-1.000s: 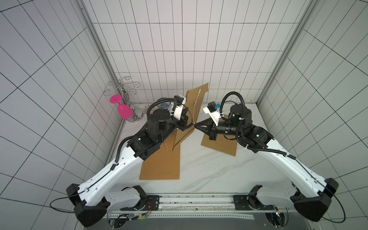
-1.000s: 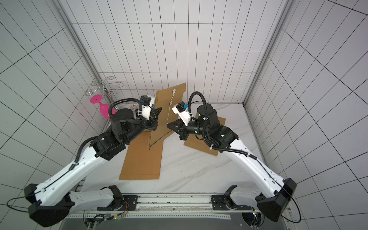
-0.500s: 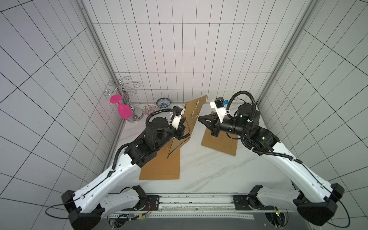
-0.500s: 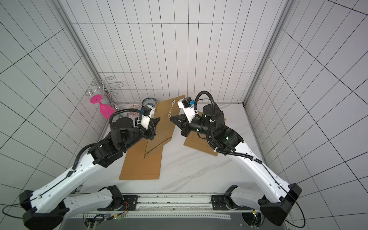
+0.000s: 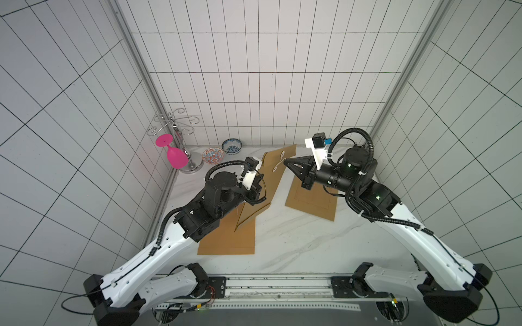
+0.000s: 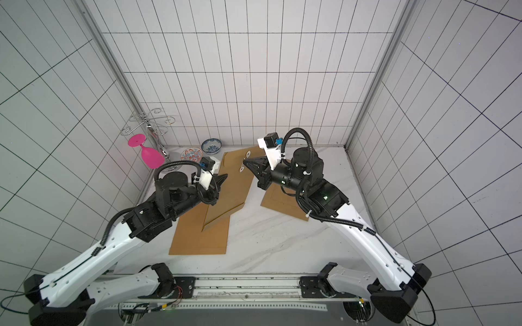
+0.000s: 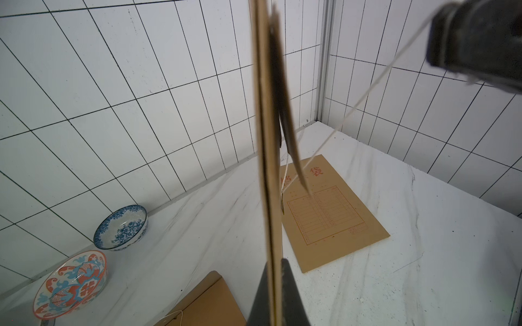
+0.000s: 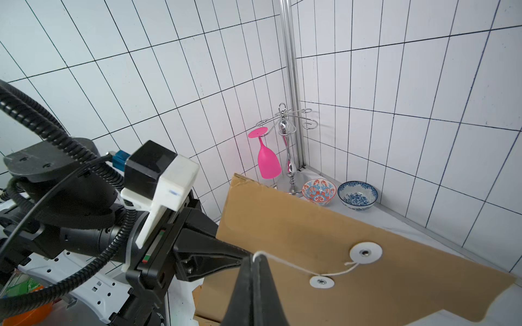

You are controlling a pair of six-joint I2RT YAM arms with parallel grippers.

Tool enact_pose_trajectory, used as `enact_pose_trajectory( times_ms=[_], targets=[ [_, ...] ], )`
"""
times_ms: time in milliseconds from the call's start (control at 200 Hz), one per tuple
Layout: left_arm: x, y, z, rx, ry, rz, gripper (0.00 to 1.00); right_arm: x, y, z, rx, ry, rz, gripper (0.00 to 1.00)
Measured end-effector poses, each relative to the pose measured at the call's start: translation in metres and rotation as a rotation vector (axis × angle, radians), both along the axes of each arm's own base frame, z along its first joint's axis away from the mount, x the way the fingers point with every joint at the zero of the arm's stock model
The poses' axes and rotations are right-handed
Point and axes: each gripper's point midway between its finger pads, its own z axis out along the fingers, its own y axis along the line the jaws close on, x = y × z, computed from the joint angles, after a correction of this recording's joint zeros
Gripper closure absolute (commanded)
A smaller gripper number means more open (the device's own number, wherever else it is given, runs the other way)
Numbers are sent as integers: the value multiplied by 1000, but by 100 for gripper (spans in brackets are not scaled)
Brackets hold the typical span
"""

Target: Open the file bag

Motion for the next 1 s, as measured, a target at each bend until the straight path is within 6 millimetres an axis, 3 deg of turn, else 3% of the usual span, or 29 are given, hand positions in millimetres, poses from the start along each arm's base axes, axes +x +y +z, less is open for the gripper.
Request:
enact_pose_trajectory(
  times_ms=[525, 775, 1000],
  targets=[
    [-22, 10, 11, -55, -28, -49, 100, 30, -33, -3, 20, 49, -174, 100],
    [-23, 22, 20, -129, -33, -79, 100, 46, -50, -22, 5, 114, -253, 100],
    [-35, 16, 26, -156, -36, -163, 100, 55, -60, -27, 7, 133, -294, 100]
  ],
)
